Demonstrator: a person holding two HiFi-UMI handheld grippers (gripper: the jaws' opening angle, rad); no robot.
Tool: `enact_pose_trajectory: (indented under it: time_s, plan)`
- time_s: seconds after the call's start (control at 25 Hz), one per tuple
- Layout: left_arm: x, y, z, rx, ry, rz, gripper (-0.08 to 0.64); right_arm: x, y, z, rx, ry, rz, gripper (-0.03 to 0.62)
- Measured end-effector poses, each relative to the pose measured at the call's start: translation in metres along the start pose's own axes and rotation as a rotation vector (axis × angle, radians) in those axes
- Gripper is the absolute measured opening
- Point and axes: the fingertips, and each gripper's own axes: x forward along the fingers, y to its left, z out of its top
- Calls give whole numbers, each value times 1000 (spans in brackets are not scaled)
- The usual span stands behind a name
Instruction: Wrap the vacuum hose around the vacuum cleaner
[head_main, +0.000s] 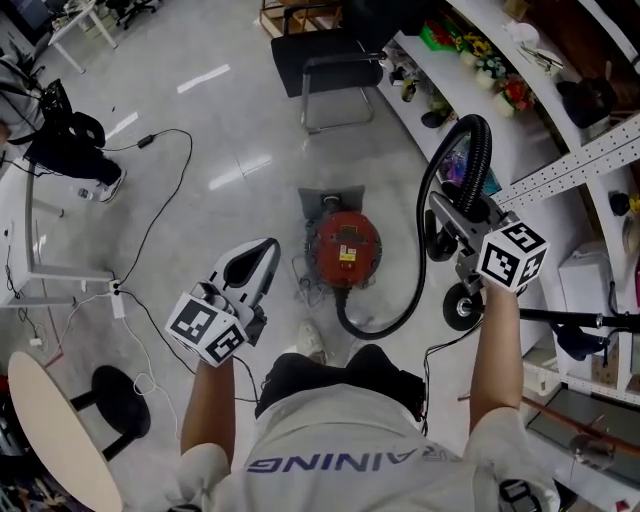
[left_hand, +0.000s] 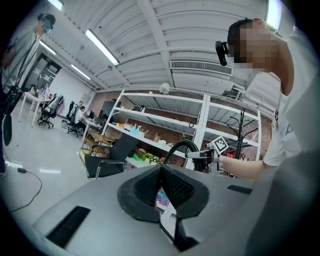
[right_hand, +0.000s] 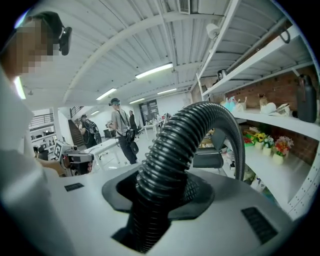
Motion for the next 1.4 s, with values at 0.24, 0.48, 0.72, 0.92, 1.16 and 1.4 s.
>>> enact_pose_trajectory:
  time_s: [0.24,0.48,0.72,0.92,1.16,1.4]
  plan:
    - [0,29,7,-21,-17,68,17,65,0,26,-71,35,100,143]
    - [-12,51,9,-35,-25,148,17,125,10,46,-116,56,206,143]
    - [-18,59,-1,-53,-19,200,17,174,23,39,-137,103,296,143]
    - [-33,70,-8,-70,-23,249,17,218,48,21,-182,169,367,143]
    - [-58,82,-11,-83,-36,308,17,275,86,28,-249,187,439,144]
    - [-86,94,-17,-102,-43,348,17,305,135,23,-275,224,509,143]
